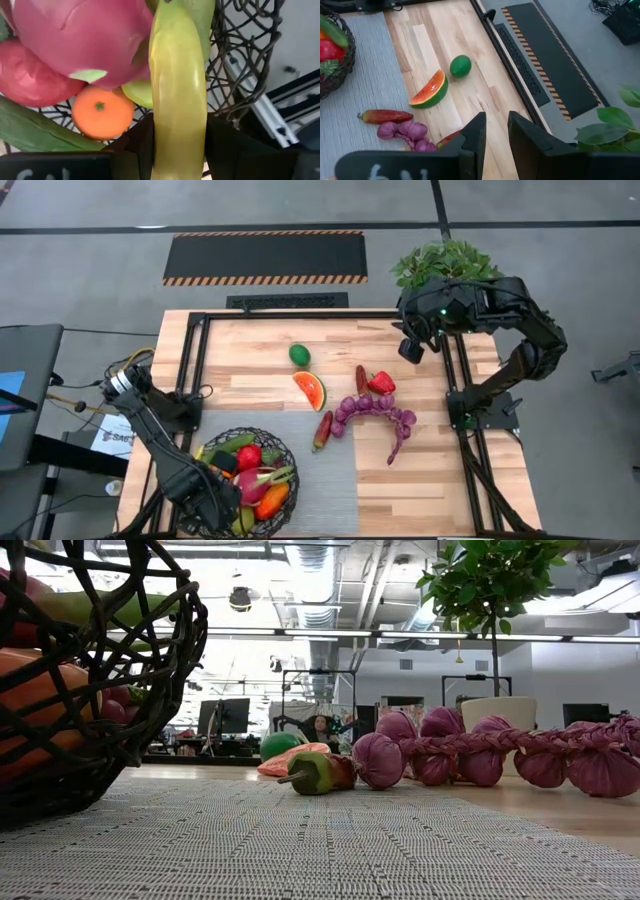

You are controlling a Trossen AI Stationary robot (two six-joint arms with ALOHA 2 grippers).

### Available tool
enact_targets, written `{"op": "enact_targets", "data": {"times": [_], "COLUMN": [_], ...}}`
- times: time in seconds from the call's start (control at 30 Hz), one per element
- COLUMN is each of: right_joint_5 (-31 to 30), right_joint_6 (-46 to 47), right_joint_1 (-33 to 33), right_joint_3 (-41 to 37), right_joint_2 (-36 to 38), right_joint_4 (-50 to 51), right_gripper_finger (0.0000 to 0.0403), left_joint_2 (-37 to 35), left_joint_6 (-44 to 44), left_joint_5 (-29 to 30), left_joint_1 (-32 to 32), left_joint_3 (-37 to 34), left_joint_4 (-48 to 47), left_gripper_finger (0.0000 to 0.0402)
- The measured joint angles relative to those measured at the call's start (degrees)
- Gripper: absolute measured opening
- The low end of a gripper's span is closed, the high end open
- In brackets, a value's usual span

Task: Build produce basket
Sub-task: Put the banana into the black wire basket

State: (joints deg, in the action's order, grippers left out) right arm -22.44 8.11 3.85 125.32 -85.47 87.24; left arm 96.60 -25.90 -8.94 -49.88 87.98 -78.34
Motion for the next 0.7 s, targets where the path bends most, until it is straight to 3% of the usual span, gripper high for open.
{"op": "enact_targets", "data": {"times": [0.23, 0.43, 0.7], "right_joint_5": [0.0, 0.0, 0.02], "right_joint_6": [0.13, 0.46, 0.48], "right_joint_1": [1.27, 2.66, 3.44], "right_joint_3": [-0.02, 0.0, -0.01], "right_joint_2": [0.0, 0.0, 0.0], "right_joint_4": [-0.17, -0.36, -0.32], "right_gripper_finger": [0.0104, 0.0104, 0.0104], "left_joint_2": [0.0, 0.0, 0.0], "left_joint_6": [3.23, 8.56, 10.51], "left_joint_5": [0.1, 0.24, 1.75], "left_joint_1": [-1.63, -3.95, -4.84], "left_joint_3": [-0.19, -0.19, -0.17], "left_joint_4": [1.94, 9.22, 8.66], "left_gripper_finger": [0.0122, 0.0122, 0.0135]}}
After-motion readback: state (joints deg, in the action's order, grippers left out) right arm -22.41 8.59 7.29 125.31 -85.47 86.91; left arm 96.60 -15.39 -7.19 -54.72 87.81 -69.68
